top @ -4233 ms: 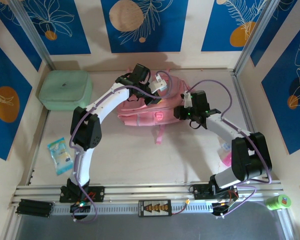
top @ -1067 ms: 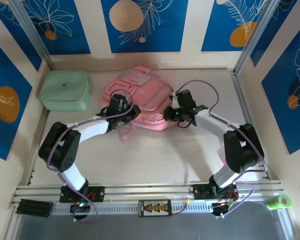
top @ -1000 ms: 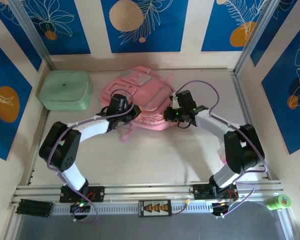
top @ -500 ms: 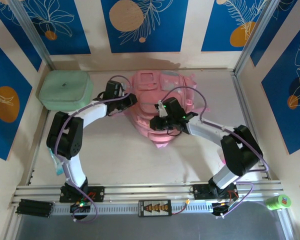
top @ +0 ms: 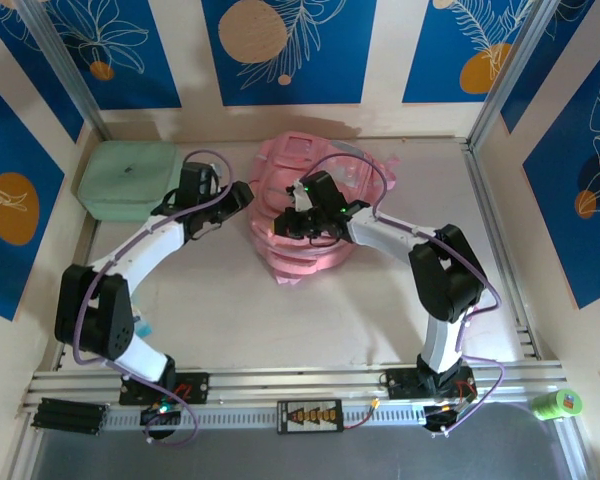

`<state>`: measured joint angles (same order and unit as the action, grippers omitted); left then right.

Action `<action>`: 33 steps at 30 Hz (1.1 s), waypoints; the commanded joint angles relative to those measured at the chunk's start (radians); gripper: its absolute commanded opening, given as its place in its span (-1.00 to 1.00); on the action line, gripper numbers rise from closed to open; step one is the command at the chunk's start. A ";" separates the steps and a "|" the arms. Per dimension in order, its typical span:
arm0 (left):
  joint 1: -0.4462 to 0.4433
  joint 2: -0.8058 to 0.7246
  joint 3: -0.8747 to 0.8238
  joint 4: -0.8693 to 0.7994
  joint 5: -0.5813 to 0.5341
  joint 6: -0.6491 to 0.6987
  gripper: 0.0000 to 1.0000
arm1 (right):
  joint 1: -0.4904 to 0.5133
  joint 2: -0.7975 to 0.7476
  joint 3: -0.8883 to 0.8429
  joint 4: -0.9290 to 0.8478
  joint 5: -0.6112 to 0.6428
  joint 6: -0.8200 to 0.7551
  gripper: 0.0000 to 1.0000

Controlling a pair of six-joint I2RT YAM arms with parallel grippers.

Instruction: Pack the student bag

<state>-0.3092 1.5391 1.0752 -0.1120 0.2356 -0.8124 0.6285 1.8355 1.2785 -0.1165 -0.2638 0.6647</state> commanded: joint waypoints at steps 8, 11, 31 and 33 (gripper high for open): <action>-0.049 0.088 -0.027 0.143 0.103 -0.131 -0.17 | 0.009 -0.003 0.029 0.025 -0.054 -0.002 -1.00; -0.052 0.112 -0.005 0.101 0.079 -0.124 -0.26 | 0.007 -0.011 0.028 0.010 -0.040 -0.013 -1.00; -0.042 0.180 0.042 0.167 0.058 -0.148 -0.88 | 0.033 -0.053 0.034 -0.119 0.068 -0.106 -1.00; -0.039 0.161 0.030 0.184 0.044 -0.148 -1.00 | 0.030 -0.071 0.015 -0.136 0.092 -0.124 -1.00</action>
<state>-0.3557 1.7237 1.0924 0.0227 0.3107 -0.9668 0.6529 1.8290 1.2831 -0.1856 -0.1905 0.5858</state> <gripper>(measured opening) 0.039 0.058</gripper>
